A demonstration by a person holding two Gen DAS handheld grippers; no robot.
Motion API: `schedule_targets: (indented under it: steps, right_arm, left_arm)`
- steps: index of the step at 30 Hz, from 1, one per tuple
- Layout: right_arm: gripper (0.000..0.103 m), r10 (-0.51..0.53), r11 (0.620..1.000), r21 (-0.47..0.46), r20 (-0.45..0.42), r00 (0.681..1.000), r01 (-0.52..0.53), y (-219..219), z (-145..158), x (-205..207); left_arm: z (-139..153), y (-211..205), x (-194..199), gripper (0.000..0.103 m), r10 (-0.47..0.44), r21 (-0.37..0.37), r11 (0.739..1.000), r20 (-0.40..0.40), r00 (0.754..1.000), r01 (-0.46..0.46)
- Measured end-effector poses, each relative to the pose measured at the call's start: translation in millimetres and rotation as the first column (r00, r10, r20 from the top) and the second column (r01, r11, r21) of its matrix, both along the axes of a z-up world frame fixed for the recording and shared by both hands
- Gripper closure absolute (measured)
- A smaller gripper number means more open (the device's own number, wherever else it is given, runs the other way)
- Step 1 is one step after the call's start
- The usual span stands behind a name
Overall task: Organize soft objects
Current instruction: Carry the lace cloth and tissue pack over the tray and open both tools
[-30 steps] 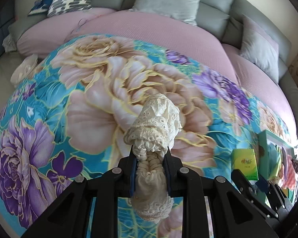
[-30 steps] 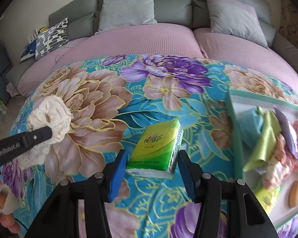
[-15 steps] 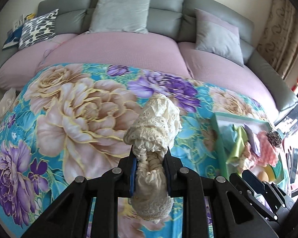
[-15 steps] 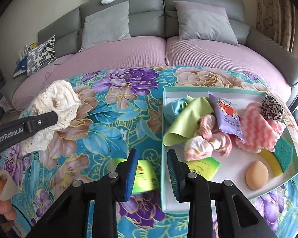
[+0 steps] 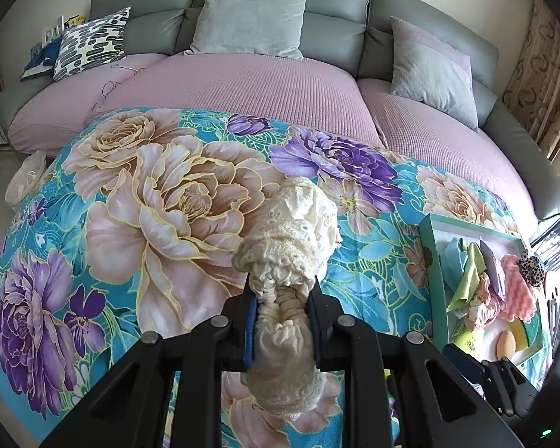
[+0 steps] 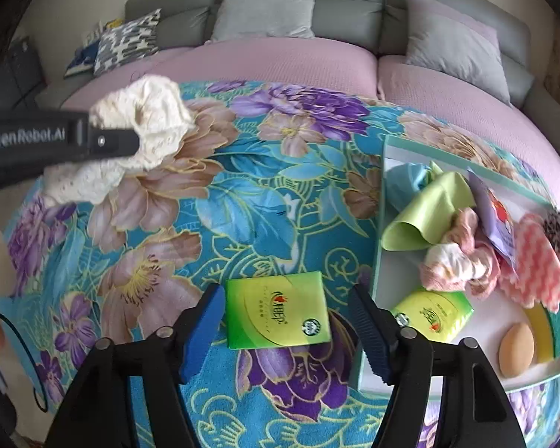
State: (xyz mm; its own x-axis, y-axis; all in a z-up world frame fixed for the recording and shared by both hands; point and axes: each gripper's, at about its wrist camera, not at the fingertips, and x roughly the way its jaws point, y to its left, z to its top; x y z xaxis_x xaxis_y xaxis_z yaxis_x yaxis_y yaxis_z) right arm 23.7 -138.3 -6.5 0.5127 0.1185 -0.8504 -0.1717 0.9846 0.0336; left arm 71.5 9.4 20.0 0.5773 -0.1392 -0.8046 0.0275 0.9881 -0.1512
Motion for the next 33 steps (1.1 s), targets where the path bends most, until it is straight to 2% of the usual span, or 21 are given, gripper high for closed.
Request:
schedule_targets:
  steps: [2,6,8,11,12,17,20,24,29,33]
  right_arm:
    - [0.030,0.025,1.000,-0.016,-0.003,1.000,-0.025,6.1,-3.6,2.3]
    - [0.029,0.020,0.999,-0.041,-0.067,0.998,-0.022,7.2,-22.3,10.8]
    - [0.028,0.029,0.999,-0.026,-0.083,0.996,-0.031,7.7,-26.7,11.0]
    - [0.031,0.044,0.999,-0.028,-0.076,0.996,-0.046,12.0,-26.3,8.3]
    - [0.038,0.046,0.998,-0.027,-0.070,0.996,-0.048,12.2,-25.5,6.9]
    - [0.038,0.020,1.000,-0.002,-0.047,0.999,-0.020,2.8,-14.6,-1.6]
    - [0.038,-0.031,0.998,0.054,0.013,0.999,0.031,-17.5,8.0,-14.7]
    - [0.038,-0.159,0.987,0.046,0.078,0.984,0.156,-60.4,34.3,-28.6]
    - [0.038,-0.331,0.944,0.005,0.043,0.943,0.331,-127.4,30.3,-38.7]
    - [0.038,-0.424,0.905,-0.014,0.040,0.905,0.425,-172.0,27.6,-48.5]
  left_arm:
    - [-0.4,2.6,0.0,0.079,-0.001,-0.007,1.000,0.000,1.000,0.001]
    - [-2.3,9.1,1.0,0.079,0.005,-0.015,1.000,-0.007,1.000,-0.006]
    - [-3.8,10.4,1.5,0.079,0.006,-0.016,1.000,-0.015,1.000,-0.007]
    - [-4.4,12.7,1.8,0.079,0.010,-0.021,1.000,-0.015,1.000,-0.011]
    - [-4.5,12.7,1.9,0.079,0.009,-0.022,1.000,-0.015,1.000,-0.009]
    - [-1.5,10.3,0.5,0.079,0.002,-0.019,1.000,-0.008,1.000,-0.002]
    - [2.3,3.0,-2.0,0.079,-0.013,-0.016,1.000,0.001,1.000,0.013]
    - [13.0,-19.9,-9.0,0.079,-0.071,-0.022,0.997,0.029,0.997,0.072]
    - [21.8,-68.5,-18.0,0.079,-0.202,-0.032,0.979,0.049,0.978,0.203]
    - [24.7,-120.1,-27.9,0.079,-0.325,-0.045,0.944,0.051,0.944,0.328]
